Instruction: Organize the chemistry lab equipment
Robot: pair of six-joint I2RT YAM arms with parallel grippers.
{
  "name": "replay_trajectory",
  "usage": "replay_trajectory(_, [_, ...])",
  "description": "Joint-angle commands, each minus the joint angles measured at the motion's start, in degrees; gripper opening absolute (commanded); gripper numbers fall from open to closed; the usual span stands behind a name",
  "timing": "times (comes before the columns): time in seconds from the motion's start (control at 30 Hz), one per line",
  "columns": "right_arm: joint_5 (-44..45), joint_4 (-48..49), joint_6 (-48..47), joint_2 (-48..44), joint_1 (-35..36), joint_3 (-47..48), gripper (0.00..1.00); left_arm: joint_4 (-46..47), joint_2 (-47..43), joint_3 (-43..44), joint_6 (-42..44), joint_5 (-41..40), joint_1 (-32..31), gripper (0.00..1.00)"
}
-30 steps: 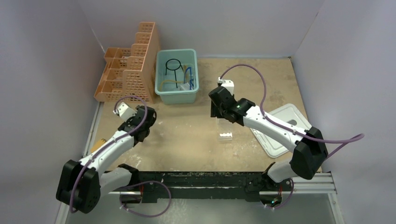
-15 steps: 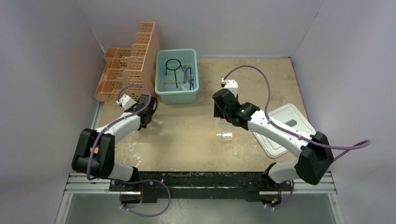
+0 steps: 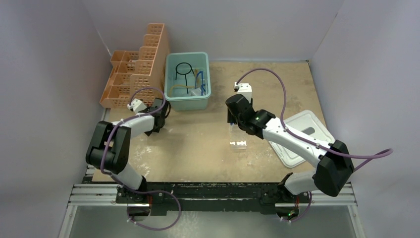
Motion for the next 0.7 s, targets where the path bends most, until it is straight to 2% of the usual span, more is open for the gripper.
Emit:
replay_trajectory(0.0, [3.40,2.11,-2.07,-1.11,-0.19,0.51,0.54,-2.59,3.50,4.62,1.16,-3.03,0.26,0.56])
replay_trajectory(0.13, [4.50,1.74,-3.04,-0.59,-0.19,1.28,0.54,-3.69,4.80,5.65,2.04,-1.84,0.25,0.57])
replay_trajectory(0.43, [4.33,2.00,-3.43,-0.47,-0.18,1.10,0.54,-3.08,0.17,3.36,3.14,1.90,0.15,0.28])
replay_trajectory(0.67, [3.70,2.28,-3.43,-0.45,-0.16,0.69,0.54,-0.27,-1.09,1.79,6.07,10.02,0.03,0.15])
